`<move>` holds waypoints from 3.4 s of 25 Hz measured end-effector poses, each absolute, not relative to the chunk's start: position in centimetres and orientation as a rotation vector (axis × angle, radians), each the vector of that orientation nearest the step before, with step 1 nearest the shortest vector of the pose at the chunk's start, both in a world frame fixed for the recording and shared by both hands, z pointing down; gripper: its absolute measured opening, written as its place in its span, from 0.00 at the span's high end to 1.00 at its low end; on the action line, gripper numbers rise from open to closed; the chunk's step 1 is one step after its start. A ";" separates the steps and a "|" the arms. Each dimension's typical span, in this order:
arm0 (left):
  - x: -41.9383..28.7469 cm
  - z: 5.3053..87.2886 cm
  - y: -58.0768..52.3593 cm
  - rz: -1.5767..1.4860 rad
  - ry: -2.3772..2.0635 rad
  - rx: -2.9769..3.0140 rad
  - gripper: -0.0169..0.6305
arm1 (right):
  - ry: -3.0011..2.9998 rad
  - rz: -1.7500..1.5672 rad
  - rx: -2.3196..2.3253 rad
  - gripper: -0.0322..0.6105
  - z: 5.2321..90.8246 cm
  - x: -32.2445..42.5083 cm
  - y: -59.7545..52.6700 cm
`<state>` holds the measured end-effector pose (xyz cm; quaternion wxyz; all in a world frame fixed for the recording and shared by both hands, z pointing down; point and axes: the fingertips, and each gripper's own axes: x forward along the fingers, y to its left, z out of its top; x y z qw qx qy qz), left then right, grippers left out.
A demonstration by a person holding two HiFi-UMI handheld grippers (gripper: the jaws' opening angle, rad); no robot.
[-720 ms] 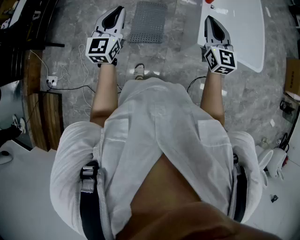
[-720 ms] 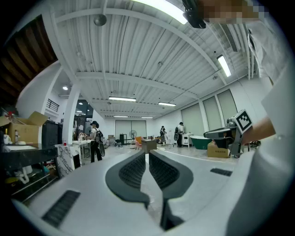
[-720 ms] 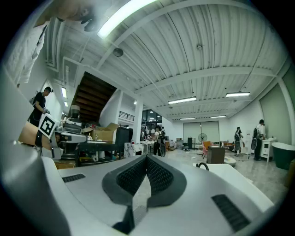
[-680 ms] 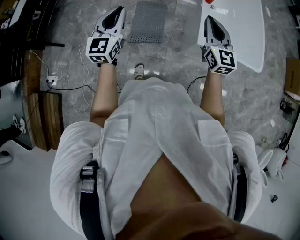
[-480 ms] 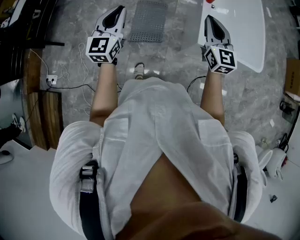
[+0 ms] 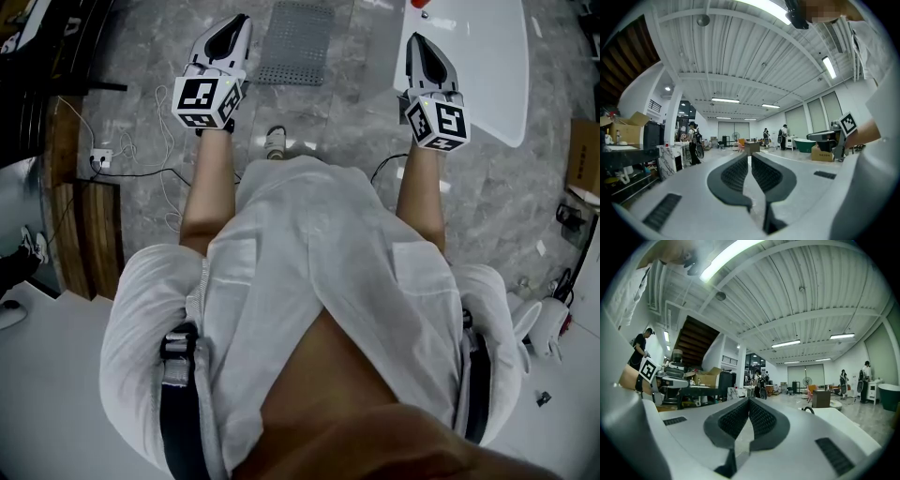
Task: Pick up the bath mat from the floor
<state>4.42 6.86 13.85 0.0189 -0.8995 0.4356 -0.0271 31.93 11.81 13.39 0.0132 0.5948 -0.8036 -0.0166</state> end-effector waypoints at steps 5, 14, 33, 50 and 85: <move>4.5 13.8 7.2 -0.076 1.365 -2.793 0.93 | -2.499 -0.078 1.850 0.91 13.5 31.9 11.9; 3.2 14.9 7.4 -0.082 1.429 -2.780 0.93 | -2.524 -0.057 1.776 0.90 14.9 30.7 11.2; -6.4 19.0 -0.3 -0.088 1.633 -2.774 0.93 | -2.609 0.090 1.542 0.90 19.3 21.2 -0.6; -8.8 26.4 -7.3 -0.157 1.758 -2.828 0.93 | -2.515 0.215 1.099 0.83 31.5 14.0 -10.7; -7.9 44.7 -18.1 -0.209 1.989 -2.815 0.93 | -2.110 0.373 0.279 0.65 68.5 7.3 -13.9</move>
